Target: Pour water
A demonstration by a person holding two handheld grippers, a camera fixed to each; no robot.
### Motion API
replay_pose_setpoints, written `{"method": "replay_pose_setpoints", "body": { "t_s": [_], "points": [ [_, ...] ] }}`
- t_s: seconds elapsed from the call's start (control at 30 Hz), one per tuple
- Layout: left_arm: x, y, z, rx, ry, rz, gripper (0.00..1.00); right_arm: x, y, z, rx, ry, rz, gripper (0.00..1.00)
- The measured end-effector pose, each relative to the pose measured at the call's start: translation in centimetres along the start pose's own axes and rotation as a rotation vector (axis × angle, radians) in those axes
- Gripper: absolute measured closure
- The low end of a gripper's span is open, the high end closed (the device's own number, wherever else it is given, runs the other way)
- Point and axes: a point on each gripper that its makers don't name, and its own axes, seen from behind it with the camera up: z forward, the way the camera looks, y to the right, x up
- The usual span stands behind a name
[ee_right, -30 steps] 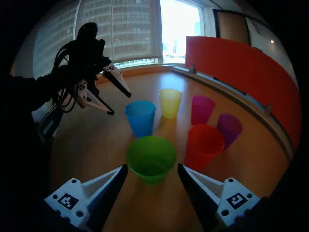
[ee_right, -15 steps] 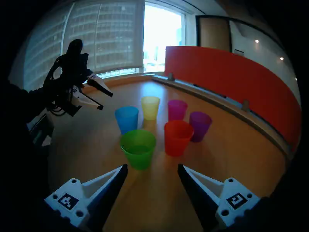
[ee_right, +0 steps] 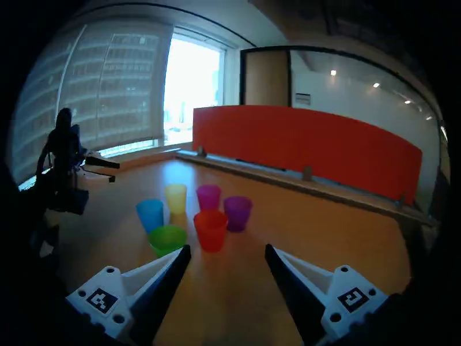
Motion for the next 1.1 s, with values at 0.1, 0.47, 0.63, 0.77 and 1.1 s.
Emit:
{"method": "replay_pose_setpoints", "body": {
  "t_s": [0.1, 0.47, 0.63, 0.77, 1.1],
  "points": [
    [0.8, -0.6, -0.8, 0.051, 0.047, -0.004, 0.01, 1.0, 1.3, -0.6, -0.076, 0.044, 0.000, 0.00],
    [2.9, -1.7, -2.3, 0.207, 0.177, -0.056, 0.02, 4.6, 4.8, -1.9, -0.316, 0.203, 0.042, 0.00],
    [3.3, -2.0, -2.2, 0.262, 0.207, -0.069, 0.01, 5.8, 6.0, -2.4, -0.405, 0.259, 0.065, 0.00],
    [3.6, -1.9, -2.0, 0.295, 0.231, -0.080, 0.02, 6.6, 6.8, -2.9, -0.455, 0.302, 0.091, 0.00],
    [4.6, -1.4, -1.8, 0.325, 0.276, -0.122, 0.01, 5.9, 8.1, -3.4, -0.512, 0.340, 0.167, 0.00]
  ]
}}
